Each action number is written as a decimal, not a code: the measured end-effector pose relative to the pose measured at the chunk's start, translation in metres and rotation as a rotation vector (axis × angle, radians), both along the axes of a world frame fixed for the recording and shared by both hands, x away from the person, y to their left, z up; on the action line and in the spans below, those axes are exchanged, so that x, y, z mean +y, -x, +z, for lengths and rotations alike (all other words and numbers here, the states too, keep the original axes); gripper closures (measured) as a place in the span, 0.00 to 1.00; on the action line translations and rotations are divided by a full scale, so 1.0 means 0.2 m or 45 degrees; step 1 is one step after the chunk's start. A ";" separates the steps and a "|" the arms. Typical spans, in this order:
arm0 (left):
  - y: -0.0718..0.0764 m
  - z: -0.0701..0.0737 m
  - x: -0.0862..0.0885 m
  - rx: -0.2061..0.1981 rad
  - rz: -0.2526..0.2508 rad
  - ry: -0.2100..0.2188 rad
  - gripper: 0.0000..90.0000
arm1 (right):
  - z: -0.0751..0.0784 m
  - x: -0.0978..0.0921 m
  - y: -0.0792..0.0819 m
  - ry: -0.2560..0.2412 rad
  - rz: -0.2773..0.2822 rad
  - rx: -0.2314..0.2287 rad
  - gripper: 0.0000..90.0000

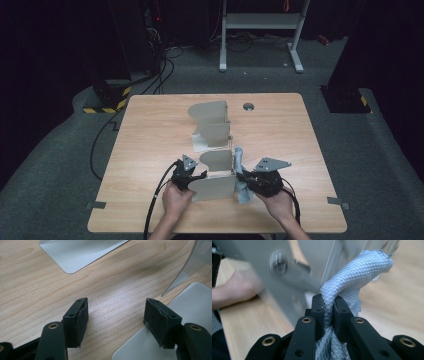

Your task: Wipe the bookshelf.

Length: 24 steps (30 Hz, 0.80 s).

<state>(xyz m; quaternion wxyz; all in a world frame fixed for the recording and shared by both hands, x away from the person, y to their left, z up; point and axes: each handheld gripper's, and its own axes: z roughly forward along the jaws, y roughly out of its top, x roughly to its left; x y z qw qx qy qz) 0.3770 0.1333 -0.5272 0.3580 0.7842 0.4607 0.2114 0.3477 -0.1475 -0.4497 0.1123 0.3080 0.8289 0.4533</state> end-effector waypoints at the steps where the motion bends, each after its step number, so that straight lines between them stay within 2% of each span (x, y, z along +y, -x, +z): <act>1: 0.00 0.00 0.00 0.000 0.000 0.000 0.41 | 0.02 0.00 -0.01 -0.005 -0.001 -0.009 0.91; 7: 0.00 0.00 0.00 -0.001 -0.001 0.000 0.41 | 0.15 0.02 -0.05 -0.036 -0.017 -0.123 0.91; 11: 0.00 0.00 0.00 -0.001 -0.001 0.000 0.41 | 0.19 0.03 -0.07 -0.050 -0.018 -0.161 0.91; 14: 0.00 0.00 0.00 -0.002 -0.002 0.001 0.41 | 0.19 0.04 -0.08 -0.053 -0.018 -0.158 0.91; 18: 0.00 0.00 0.00 -0.001 -0.002 0.001 0.41 | 0.16 0.04 -0.10 -0.048 -0.030 -0.128 0.91; 24: 0.00 0.00 0.00 -0.001 -0.002 0.001 0.41 | 0.04 0.05 -0.16 -0.015 -0.046 -0.037 0.91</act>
